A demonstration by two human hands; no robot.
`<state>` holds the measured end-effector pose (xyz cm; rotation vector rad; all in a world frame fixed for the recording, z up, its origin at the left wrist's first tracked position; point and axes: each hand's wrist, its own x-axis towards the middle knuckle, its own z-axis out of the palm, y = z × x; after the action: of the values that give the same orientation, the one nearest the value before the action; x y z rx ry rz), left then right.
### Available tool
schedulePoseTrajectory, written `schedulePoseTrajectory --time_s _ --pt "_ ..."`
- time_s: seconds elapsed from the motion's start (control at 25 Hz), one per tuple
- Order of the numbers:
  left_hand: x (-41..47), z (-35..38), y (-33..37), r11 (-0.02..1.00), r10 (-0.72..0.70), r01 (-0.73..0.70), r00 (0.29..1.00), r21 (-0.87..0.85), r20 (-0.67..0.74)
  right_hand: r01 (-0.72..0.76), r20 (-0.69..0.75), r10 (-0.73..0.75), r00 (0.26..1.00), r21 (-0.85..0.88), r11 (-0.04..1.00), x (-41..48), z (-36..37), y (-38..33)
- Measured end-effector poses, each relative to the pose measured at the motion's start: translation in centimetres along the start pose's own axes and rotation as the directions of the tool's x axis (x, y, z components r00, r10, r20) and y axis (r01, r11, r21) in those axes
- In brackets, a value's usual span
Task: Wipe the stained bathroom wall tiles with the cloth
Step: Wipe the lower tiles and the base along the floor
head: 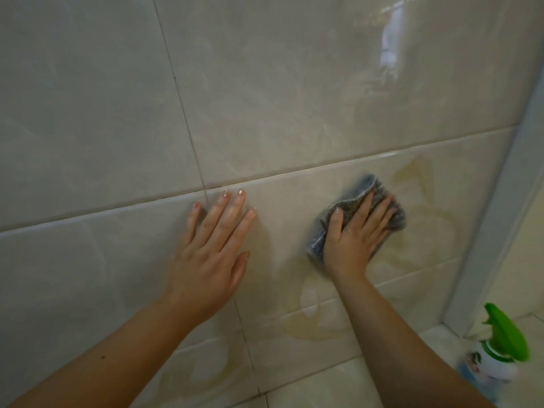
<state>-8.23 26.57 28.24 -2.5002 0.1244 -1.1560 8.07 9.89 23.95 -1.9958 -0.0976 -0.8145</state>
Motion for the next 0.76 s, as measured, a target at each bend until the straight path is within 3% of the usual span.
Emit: schedulePoseTrajectory --time_s 0.08,0.24,0.32,0.44,0.52,0.64,0.76 --pt "0.3 0.6 0.8 1.0 0.008 -0.008 1.0 -0.013 -0.013 -0.042 0.08 0.04 0.996 0.027 0.999 -0.3 -0.3 -0.5" --pt "1.3 1.4 2.9 0.998 0.026 -0.026 1.0 -0.052 0.002 0.067 0.068 -0.068 0.995 0.006 0.998 5.6 -2.4 -1.1" --pt "1.8 1.8 3.3 0.998 0.038 -0.038 0.999 -0.051 0.003 -0.028 0.026 0.027 0.999 0.014 1.0 6.4 -2.4 0.9" --pt "2.3 2.3 4.0 0.998 0.051 -0.051 0.999 -0.048 -0.011 -0.15 0.073 0.147 0.986 0.025 0.988 3.2 -1.9 2.5" --pt "2.9 2.6 4.5 0.997 0.051 -0.052 0.998 -0.056 -0.022 -0.1 0.118 0.095 0.988 0.031 0.995 3.9 -2.4 1.9" --pt "4.0 2.8 5.2 0.998 0.055 -0.056 0.998 -0.042 -0.032 -0.008 0.065 0.006 0.998 0.035 0.999 8.5 -3.8 0.8" --pt "4.5 2.9 5.6 0.997 0.077 -0.078 0.997 -0.024 -0.031 -0.087 0.035 0.085 0.996 0.056 0.995 8.2 -3.7 3.0"
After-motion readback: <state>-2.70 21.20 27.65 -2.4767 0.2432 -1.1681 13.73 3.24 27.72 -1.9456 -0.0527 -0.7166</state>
